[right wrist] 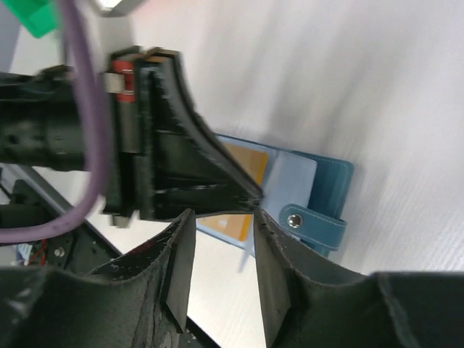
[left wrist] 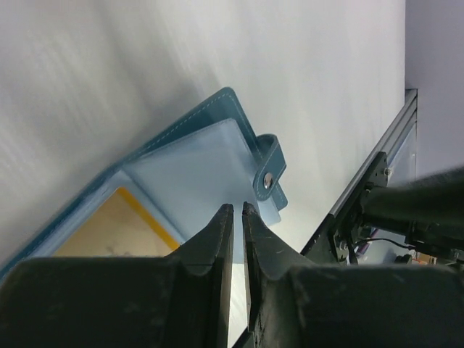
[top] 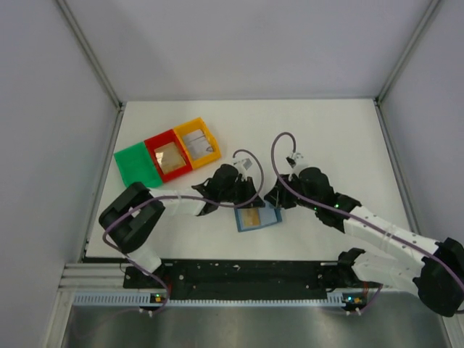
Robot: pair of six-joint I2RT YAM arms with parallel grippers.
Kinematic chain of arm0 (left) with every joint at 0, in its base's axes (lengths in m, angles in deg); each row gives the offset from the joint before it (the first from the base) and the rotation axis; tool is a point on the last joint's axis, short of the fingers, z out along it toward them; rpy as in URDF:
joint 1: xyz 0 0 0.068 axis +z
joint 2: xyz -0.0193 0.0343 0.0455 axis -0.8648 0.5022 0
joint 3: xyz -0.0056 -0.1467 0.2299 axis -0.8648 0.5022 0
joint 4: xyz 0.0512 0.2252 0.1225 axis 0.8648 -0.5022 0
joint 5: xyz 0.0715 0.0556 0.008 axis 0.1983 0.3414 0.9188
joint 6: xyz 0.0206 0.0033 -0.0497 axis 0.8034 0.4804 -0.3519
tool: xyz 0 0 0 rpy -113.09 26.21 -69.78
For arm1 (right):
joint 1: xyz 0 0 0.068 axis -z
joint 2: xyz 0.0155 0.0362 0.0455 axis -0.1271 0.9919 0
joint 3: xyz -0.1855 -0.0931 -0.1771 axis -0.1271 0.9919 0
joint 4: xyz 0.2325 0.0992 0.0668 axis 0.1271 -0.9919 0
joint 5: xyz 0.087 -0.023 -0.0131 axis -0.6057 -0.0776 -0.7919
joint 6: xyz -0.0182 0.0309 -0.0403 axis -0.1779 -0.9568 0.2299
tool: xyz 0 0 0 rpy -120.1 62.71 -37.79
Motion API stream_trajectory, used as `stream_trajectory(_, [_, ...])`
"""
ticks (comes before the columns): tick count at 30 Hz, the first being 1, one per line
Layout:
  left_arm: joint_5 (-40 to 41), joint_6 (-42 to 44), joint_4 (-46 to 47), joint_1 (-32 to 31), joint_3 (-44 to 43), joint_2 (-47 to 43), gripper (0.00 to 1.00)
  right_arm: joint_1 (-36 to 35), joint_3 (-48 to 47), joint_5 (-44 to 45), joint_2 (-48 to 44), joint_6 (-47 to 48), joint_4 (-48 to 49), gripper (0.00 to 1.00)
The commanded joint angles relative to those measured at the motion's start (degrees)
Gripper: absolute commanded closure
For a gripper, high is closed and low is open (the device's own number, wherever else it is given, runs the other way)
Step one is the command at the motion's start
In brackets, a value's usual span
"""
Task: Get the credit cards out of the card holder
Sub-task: Remove the credit card from the card holder.
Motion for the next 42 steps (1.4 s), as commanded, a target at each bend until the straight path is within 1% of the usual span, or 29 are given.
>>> stream_trajectory(1, [-0.7,1.4,-0.2,-1.0,-5.0,4.7,0.85,-0.1,0.8,-5.5,-2.4,0.4,2.9,0.65])
stream_trajectory(5, [-0.7,1.5,-0.6,-1.2,-7.1,8.5,0.85,-0.1,4.3,-7.5,-1.0,-4.0,9.3,0.69])
stream_trajectory(7, [-0.7,1.6,-0.8,-1.2,-7.7,9.8,0.85,0.0,7.2,-5.8,-0.8,-7.1,11.9,0.79])
stream_trajectory(11, [-0.5,1.6,-1.3,-1.3,-8.9,11.9,0.85,1.3,14.8,-4.7,0.2,-11.9,18.4,0.89])
stream_trajectory(16, [-0.5,1.9,-1.3,-1.2,-9.0,11.0,0.85,4.3,21.5,-5.4,3.5,-14.9,25.9,0.93])
stream_trajectory(19, [-0.5,2.1,-0.9,-1.3,-8.2,9.4,0.85,5.0,22.8,-6.0,5.6,-15.9,29.3,0.95])
stream_trajectory(23, [-0.4,1.9,-0.7,-1.3,-7.7,8.2,0.85,5.1,21.2,-8.2,5.5,-15.9,29.8,0.96])
stream_trajectory(28, [-0.6,1.3,-0.1,-1.3,-6.8,6.0,0.85,5.2,19.2,-7.1,6.2,-16.0,29.0,0.96])
stream_trajectory(32, [1.5,1.6,0.0,-0.4,-4.8,0.5,0.85,5.6,18.2,-8.0,9.5,-16.4,30.6,0.96])
stream_trajectory(37, [3.9,2.0,-1.4,2.0,-0.3,-6.1,0.85,5.7,16.6,-9.9,11.3,-16.3,31.8,0.96])
stream_trajectory(42, [5.2,3.0,-4.7,3.0,4.8,-11.9,0.84,5.7,13.5,-12.4,12.5,-15.1,30.5,0.91])
